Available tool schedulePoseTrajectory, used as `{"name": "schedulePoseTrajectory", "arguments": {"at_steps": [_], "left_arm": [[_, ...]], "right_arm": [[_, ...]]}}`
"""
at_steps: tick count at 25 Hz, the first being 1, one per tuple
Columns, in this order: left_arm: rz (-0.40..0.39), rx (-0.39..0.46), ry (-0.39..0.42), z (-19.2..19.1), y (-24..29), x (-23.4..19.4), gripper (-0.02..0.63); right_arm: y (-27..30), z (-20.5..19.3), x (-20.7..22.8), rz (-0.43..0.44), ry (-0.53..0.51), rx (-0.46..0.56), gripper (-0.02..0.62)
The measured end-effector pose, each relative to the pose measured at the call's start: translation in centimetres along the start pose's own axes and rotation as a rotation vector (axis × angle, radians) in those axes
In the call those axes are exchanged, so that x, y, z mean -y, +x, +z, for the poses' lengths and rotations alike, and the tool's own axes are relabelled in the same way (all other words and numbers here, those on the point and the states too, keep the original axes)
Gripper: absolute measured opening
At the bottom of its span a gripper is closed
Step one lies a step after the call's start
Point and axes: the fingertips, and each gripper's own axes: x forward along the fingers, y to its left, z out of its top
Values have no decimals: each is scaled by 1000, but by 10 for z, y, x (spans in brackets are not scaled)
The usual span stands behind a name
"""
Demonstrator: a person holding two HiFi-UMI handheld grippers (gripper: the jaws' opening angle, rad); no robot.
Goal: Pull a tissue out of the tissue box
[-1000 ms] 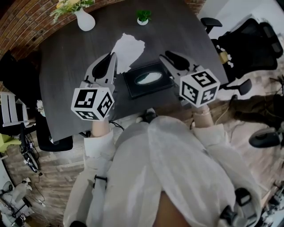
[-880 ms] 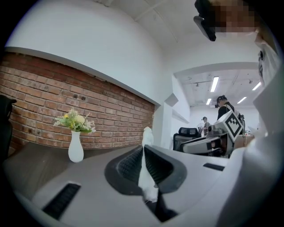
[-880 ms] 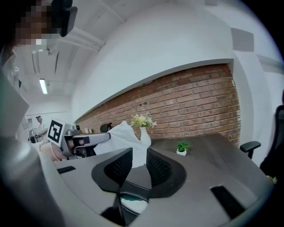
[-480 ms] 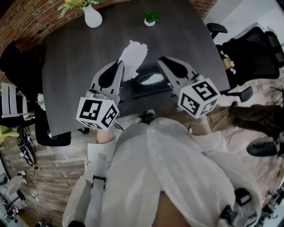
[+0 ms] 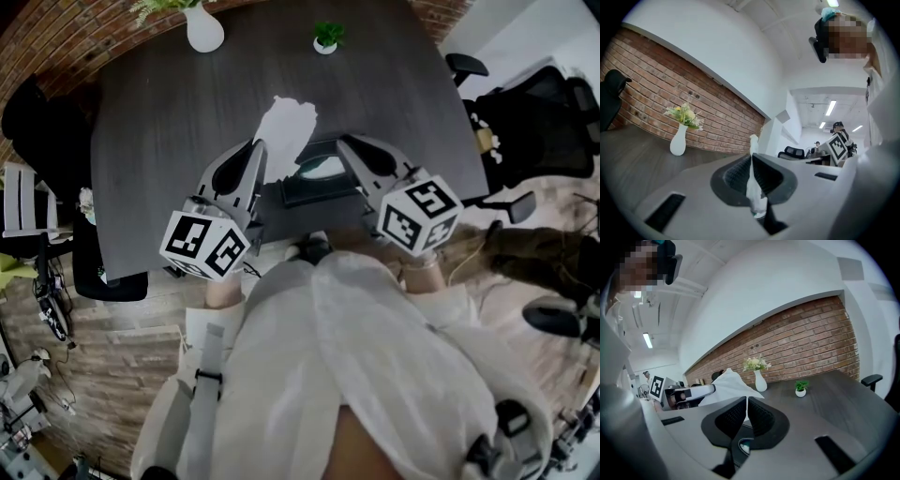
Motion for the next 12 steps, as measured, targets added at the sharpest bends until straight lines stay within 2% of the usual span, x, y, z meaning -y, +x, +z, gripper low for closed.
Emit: {"name": "schedulePoseTrajectory", "arguments": {"at_steps": [12], "left_arm": [[11,-42,-51,-20,2,-3,9]], "right_arm": [[5,-18,-4,8,6,-52,6]]}}
